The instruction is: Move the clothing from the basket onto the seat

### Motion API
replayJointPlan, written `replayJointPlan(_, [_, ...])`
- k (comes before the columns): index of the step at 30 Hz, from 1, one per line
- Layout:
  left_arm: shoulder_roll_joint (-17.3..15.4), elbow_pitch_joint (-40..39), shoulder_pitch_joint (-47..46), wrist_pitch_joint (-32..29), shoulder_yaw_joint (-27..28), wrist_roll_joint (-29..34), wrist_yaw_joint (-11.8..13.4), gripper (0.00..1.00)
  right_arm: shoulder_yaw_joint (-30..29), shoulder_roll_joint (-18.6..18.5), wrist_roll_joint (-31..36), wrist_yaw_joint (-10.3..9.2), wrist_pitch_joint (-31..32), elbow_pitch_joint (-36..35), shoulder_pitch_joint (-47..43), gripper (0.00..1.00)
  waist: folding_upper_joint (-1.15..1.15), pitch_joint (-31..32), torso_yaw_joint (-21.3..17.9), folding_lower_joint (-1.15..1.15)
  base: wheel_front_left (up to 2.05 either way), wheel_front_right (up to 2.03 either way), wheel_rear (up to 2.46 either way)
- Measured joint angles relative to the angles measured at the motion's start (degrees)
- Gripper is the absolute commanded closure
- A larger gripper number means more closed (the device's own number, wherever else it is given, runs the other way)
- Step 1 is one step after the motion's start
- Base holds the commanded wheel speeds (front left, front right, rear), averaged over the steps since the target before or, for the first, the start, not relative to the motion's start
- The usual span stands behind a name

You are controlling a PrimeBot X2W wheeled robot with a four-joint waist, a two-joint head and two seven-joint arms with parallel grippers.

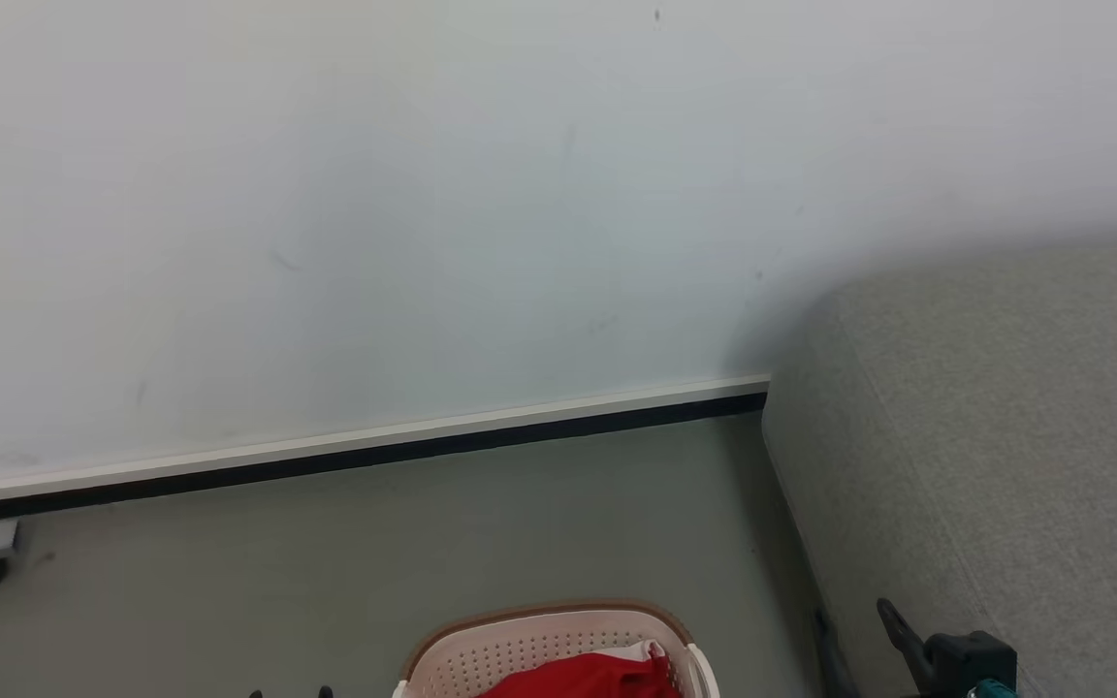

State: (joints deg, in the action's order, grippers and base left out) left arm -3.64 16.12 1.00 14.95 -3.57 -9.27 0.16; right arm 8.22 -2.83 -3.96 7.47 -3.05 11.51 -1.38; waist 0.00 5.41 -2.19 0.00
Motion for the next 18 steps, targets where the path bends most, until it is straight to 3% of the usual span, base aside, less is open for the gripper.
replayJointPlan(10, [0.4,4.24,-0.77,0.05,-2.26,-1.34,-1.07,0.0,1.15,0.0,1.38,0.0,0.93,-1.58,1.39,0.0,0.0,-2.1,-5.91,0.0,0.0,0.0,0.0])
replayJointPlan(18, [-0.43,12.5,-10.37,-0.78,-6.34,0.88,-3.14,0.0,1.67,-0.03,0.68,0.0,-0.44,-4.01,4.59,0.0,0.0,-8.06,-11.12,0.02,0.0,0.0,0.0])
